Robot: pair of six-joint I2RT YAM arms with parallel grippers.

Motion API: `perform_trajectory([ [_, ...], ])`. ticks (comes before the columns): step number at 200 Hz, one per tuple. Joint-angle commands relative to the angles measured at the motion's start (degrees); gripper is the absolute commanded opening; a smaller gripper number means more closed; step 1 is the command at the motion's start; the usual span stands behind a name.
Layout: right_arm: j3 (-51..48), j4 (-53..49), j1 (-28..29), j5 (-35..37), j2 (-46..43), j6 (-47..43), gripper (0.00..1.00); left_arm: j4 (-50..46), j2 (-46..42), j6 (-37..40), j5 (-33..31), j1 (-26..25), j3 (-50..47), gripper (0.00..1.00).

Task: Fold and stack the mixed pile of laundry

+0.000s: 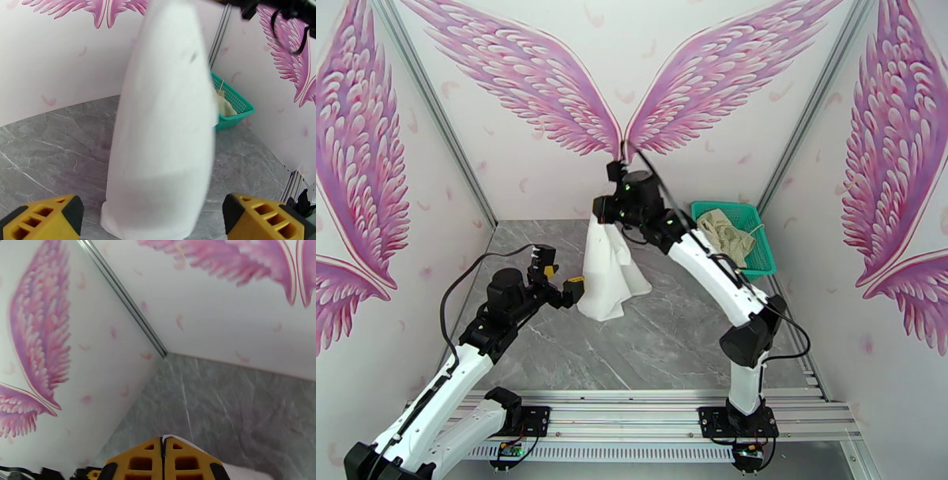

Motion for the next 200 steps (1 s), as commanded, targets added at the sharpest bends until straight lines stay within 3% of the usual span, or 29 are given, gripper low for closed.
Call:
perform_trajectory([
  [1,-5.63,-1.02,0.01,5.27,-1.89,0.06,0.51,-0.92,-0.56,-0.59,-1.39,-0.06,-2.40,0.99],
  [28,-9.24,-4.46,-1.74,8.17,-3.32,-4.24,0.68,-2.34,-0.36,0.00,-2.87,-0.14,-3.26,0.99],
  [70,-13.60,-6.82,-9.40,13.24,-2.58,-6.52,0.73,-1.35,2.64,-0.91,-2.39,-0.66,-2.78,0.99],
  [90,-13.82,-6.42,-13.44,14.84,0.83,-6.85,0.71,-1.32,4.06,-1.03,-2.69,-1.03,-2.69,0.99],
  [131,-5.21,-8.91,-20.65,16.15,13.17,-7.10,0.55,-0.45,6.94,-1.88,-3.40,-1.89,-1.56,0.99],
  [166,0.91,-11.12,-25.85,16.78,20.80,-7.49,0.53,-0.90,8.24,-3.43,-5.20,-4.10,-0.58,0.99],
  [200,0.88,-10.95,-30.05,17.72,22.58,-8.01,0.51,-3.06,9.19,-5.07,-9.73,-6.24,-0.67,0.99],
])
